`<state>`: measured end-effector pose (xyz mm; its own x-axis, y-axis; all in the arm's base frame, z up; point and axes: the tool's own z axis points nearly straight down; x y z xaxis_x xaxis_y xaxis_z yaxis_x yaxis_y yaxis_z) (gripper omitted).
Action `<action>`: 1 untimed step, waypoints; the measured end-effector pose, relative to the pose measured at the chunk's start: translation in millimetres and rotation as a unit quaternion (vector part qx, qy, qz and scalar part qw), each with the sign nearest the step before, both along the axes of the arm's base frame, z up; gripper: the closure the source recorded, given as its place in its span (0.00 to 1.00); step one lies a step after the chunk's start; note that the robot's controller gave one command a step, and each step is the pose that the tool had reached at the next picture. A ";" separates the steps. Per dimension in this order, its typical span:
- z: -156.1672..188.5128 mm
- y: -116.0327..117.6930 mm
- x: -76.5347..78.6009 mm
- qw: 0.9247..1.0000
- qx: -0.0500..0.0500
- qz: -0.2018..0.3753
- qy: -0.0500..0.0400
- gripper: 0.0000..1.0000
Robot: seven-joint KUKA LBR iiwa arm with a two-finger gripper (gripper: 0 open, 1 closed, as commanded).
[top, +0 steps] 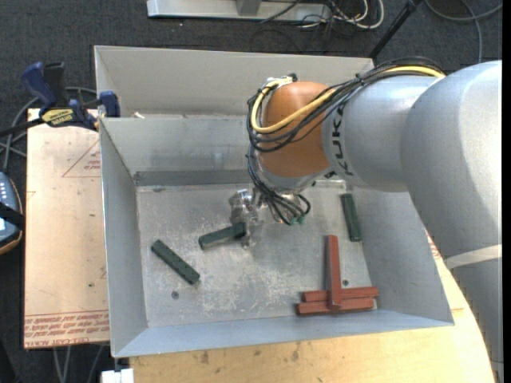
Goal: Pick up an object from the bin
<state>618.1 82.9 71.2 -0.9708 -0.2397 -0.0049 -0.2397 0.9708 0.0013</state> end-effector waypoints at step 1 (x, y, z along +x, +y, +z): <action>150.4 -30.1 21.9 0.995 -0.001 0.098 -0.004 1.00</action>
Offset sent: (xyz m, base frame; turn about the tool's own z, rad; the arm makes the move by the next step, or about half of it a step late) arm 0.0191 -0.0298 0.1454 -0.2002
